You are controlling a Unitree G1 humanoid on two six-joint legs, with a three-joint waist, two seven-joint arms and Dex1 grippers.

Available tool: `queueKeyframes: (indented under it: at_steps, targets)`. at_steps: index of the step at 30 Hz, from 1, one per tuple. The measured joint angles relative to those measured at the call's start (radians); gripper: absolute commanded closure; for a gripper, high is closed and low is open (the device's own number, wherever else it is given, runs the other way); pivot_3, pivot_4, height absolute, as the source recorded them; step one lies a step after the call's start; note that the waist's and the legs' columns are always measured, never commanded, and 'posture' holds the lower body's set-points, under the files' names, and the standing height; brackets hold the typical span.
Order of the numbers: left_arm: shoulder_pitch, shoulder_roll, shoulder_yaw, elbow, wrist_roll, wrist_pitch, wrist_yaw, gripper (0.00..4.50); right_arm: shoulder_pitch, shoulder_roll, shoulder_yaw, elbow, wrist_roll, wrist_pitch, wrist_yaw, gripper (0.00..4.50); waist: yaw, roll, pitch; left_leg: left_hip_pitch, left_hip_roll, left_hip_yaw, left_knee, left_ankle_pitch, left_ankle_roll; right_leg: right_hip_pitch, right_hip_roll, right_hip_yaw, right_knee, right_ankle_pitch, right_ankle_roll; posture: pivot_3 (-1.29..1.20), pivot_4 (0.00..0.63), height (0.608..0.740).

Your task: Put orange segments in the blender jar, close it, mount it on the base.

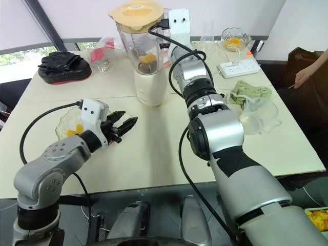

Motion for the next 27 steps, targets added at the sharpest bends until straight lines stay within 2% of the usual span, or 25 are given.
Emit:
queueKeyframes:
  at_steps: [5,9,11,13,15,19,23,27]
  targets:
    - [0.008,-0.001,0.0,0.0,0.001,-0.002,0.004,1.77,0.026,-0.002,0.009,0.029,-0.008,0.029,0.005,1.28,0.0,-0.001,0.0,0.0,0.0,0.0,0.0,0.0,0.0,0.0,0.0,0.0,0.0,0.0,0.0,0.0,0.15,0.74]
    - [0.01,0.0,0.001,0.0,0.0,-0.006,-0.002,1.77,0.083,-0.014,0.036,0.041,-0.027,0.012,0.031,1.28,-0.003,0.0,0.0,0.0,0.0,0.0,0.0,0.0,0.0,0.0,0.0,0.0,0.0,0.0,0.0,0.0,0.15,0.74]
    - [0.01,0.0,0.006,0.0,-0.002,-0.014,-0.005,1.77,0.128,-0.04,0.052,-0.021,-0.041,-0.03,0.047,1.28,-0.003,0.0,0.0,0.0,0.0,0.0,0.0,0.0,0.0,0.0,0.0,0.0,0.0,0.0,0.0,0.0,0.15,0.74]
    - [0.011,-0.001,0.016,0.0,-0.004,-0.021,-0.006,1.77,0.234,-0.065,0.058,-0.186,-0.038,-0.048,0.087,1.28,-0.003,-0.001,0.0,0.0,0.0,0.0,0.0,0.0,0.0,0.0,0.0,0.0,-0.001,0.0,0.0,0.0,0.15,0.74]
    - [0.022,0.0,0.025,-0.003,-0.004,-0.025,-0.005,1.77,0.411,-0.084,0.058,-0.465,0.014,-0.019,0.181,1.28,0.0,-0.001,-0.001,0.0,0.0,-0.001,0.0,0.0,0.0,0.001,0.0,-0.001,-0.001,0.0,0.001,0.0,0.15,0.74]
    - [0.052,0.016,0.047,-0.011,0.002,-0.042,-0.006,1.77,0.796,-0.171,0.095,-1.033,0.143,0.167,0.399,1.28,0.012,0.001,0.0,-0.001,0.0,-0.001,0.0,0.0,0.0,0.0,0.0,-0.001,-0.001,0.0,0.001,0.0,0.15,0.74]
    - [0.063,0.033,0.053,-0.021,0.006,-0.072,-0.009,1.77,0.915,-0.338,0.089,-1.41,0.262,0.335,0.554,1.28,0.014,0.001,0.001,0.001,0.0,-0.001,0.001,0.0,0.0,0.002,0.0,-0.001,-0.001,-0.001,0.0,0.0,0.15,0.74]
    - [0.084,0.064,0.092,-0.028,0.001,-0.08,-0.017,1.77,1.027,-0.538,0.081,-1.594,0.339,0.4,0.73,1.28,0.016,-0.001,0.0,0.005,0.001,-0.001,0.003,0.0,0.0,0.008,0.0,-0.002,-0.002,-0.005,-0.001,0.0,0.15,0.74]
